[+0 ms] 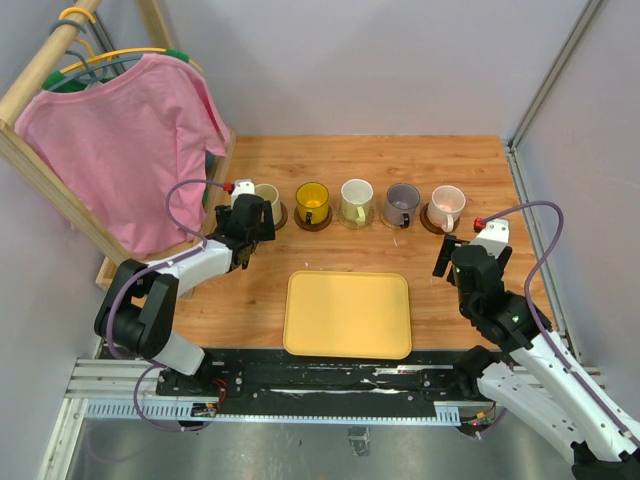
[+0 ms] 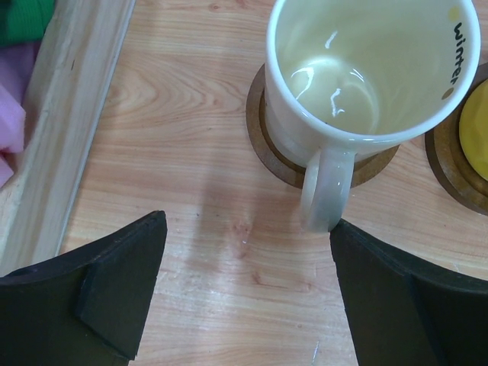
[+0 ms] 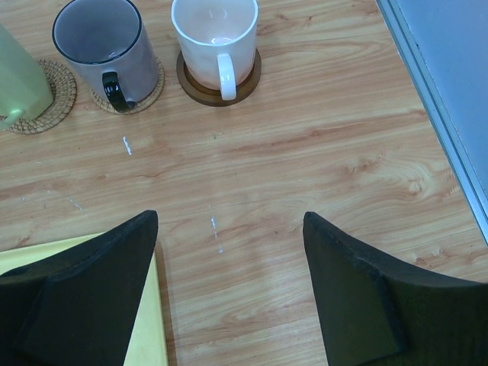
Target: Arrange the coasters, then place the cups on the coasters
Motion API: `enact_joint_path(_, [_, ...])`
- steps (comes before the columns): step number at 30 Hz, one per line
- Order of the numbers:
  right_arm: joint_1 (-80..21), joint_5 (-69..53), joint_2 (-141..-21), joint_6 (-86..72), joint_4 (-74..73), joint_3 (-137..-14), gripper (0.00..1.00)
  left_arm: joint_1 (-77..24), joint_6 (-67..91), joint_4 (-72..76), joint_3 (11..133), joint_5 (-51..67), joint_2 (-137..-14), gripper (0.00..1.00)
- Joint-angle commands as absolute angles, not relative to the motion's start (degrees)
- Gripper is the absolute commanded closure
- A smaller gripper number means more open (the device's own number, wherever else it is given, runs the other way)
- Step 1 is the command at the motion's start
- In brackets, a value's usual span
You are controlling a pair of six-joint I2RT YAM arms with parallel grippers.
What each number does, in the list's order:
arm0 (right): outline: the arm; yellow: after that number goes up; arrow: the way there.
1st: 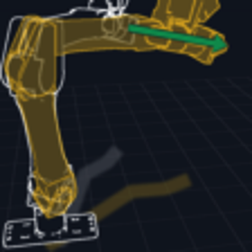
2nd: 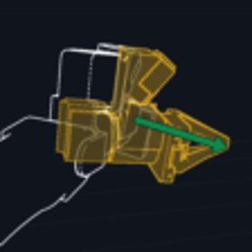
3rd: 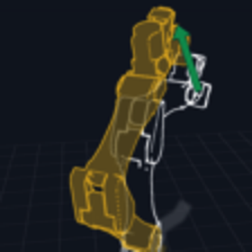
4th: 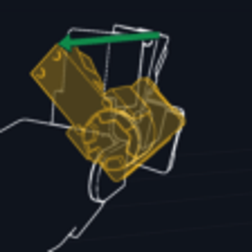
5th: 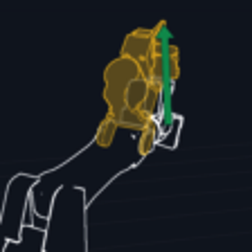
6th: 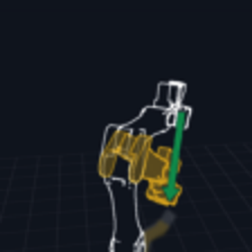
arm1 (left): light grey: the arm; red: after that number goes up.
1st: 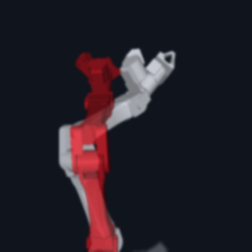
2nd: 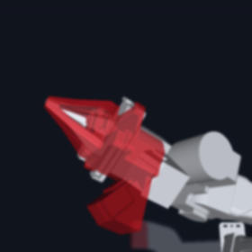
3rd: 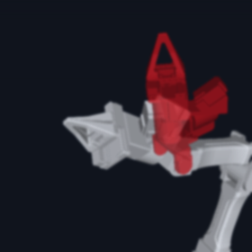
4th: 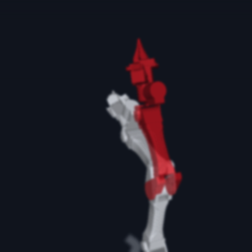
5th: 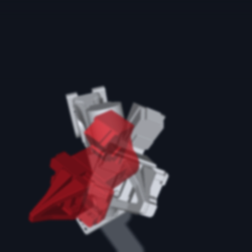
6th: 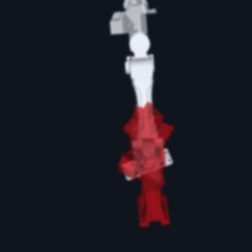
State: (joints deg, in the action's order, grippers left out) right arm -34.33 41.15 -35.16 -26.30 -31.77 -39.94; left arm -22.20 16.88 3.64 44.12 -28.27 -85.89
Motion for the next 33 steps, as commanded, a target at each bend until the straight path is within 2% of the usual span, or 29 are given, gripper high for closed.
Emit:
enact_joint_path(1, [-33.39, 41.63, -34.81, -27.1, -32.55, -39.53, 0.22, -21.71, 17.49, 2.92, 43.81, -30.57, -84.68, 0.08])
enact_joint_path(12, [-33.4, 41.47, -34.67, -27.34, -33.02, -39.22, 0.21, -21.75, 17.67, 2.33, 43.34, -30.22, -83.25, 0.08])
enact_joint_path(18, [-33.32, 43.01, -34.5, -26.5, -33.05, -39.52, 0.21, -21.71, 18.08, 1.31, 43.57, -26.2, -78.28, 0.08])
enact_joint_path(24, [-31.66, 45.28, -35.92, -24.24, -32.67, -40.79, 0.06, -21.71, 18.63, -0.72, 44.11, -24.54, -70.19, 0.01])
enact_joint_path(28, [-26.92, 42.5, -36.71, -22.86, -30.83, -41.19, 0.0, -21.71, 18.83, -2.34, 43.97, -25.29, -65.22, 0.0])
enact_joint_path(33, [-17.24, 35.32, -36.66, -22.81, -28.39, -41.61, 0.02, -21.71, 19.98, -5.15, 44.24, -27.55, -60.05, 0.0])
